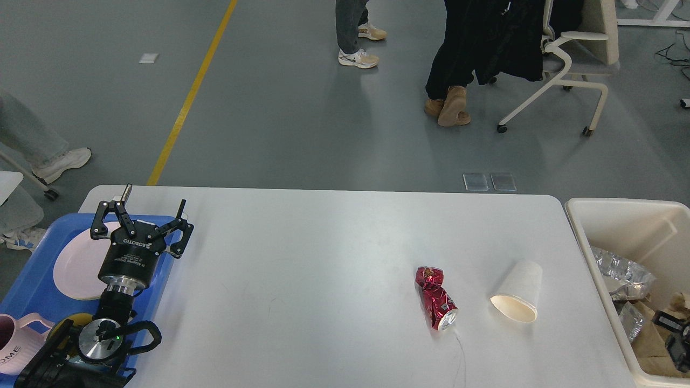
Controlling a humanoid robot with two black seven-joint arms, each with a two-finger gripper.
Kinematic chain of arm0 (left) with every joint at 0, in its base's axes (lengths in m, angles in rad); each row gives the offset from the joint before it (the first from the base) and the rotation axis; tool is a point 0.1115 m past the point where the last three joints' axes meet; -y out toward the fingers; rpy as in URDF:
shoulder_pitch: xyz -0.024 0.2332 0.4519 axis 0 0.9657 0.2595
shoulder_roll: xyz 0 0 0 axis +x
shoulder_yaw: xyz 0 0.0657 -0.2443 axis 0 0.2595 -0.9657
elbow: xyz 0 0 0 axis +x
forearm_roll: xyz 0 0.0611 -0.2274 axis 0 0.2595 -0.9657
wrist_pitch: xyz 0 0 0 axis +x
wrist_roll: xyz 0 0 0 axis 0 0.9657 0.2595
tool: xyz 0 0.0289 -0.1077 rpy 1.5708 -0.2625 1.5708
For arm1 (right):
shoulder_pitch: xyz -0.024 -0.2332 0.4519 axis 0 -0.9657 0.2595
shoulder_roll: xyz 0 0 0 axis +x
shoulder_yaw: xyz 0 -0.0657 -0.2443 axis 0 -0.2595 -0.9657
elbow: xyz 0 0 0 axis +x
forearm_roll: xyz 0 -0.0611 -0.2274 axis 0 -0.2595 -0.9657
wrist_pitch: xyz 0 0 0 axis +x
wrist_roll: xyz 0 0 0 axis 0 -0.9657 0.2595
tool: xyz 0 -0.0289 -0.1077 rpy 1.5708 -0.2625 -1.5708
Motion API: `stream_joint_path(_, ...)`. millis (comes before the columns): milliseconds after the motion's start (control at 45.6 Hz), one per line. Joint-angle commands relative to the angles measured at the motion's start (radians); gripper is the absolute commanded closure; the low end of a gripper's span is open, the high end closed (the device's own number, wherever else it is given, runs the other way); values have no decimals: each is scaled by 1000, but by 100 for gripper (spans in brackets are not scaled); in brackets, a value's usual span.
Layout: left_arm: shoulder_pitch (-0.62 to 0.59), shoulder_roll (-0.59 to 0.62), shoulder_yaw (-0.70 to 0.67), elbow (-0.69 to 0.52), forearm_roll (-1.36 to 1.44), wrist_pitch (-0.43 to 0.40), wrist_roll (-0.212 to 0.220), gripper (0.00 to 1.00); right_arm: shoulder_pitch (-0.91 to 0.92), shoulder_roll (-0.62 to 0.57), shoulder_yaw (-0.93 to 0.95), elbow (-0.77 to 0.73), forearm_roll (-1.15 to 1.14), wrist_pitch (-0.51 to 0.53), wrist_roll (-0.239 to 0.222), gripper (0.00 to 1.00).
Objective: Tidy desktop
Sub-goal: 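Raise the right gripper out of the bin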
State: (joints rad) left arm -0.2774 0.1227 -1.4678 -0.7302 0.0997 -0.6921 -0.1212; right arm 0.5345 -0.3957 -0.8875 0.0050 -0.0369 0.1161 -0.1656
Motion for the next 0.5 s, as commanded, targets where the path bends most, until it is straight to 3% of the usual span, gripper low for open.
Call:
stream_joint_path(0,0,0,1,0,0,0,0,4,-16,20,2,0,0,-15,0,100)
stream_joint_path(483,0,0,1,0,0,0,0,4,-50,54,-1,1,-5,-29,0,100)
